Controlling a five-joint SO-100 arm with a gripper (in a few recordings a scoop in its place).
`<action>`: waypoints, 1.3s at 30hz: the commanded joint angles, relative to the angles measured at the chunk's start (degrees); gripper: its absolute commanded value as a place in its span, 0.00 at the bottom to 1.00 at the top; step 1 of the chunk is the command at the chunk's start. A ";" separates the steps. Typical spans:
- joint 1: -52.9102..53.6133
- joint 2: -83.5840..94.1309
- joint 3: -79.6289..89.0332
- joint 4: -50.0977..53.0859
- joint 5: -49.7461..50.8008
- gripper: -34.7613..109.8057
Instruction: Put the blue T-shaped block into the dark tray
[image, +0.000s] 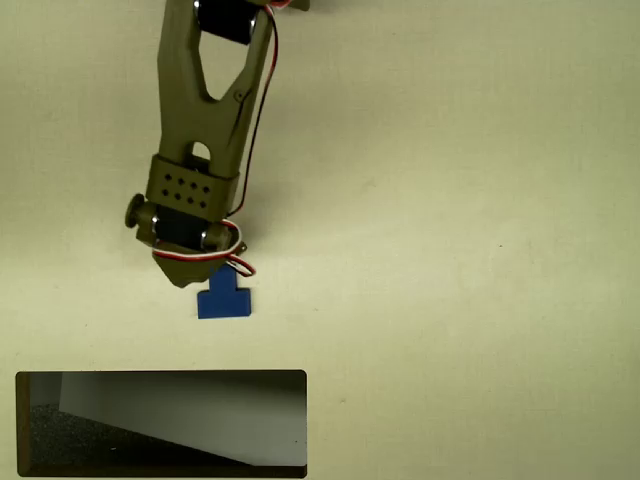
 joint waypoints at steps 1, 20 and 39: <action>-1.41 -1.76 -3.52 1.49 2.29 0.24; -7.56 -20.04 -31.46 0.26 12.92 0.24; -8.17 -48.25 -56.51 -59.85 35.33 0.24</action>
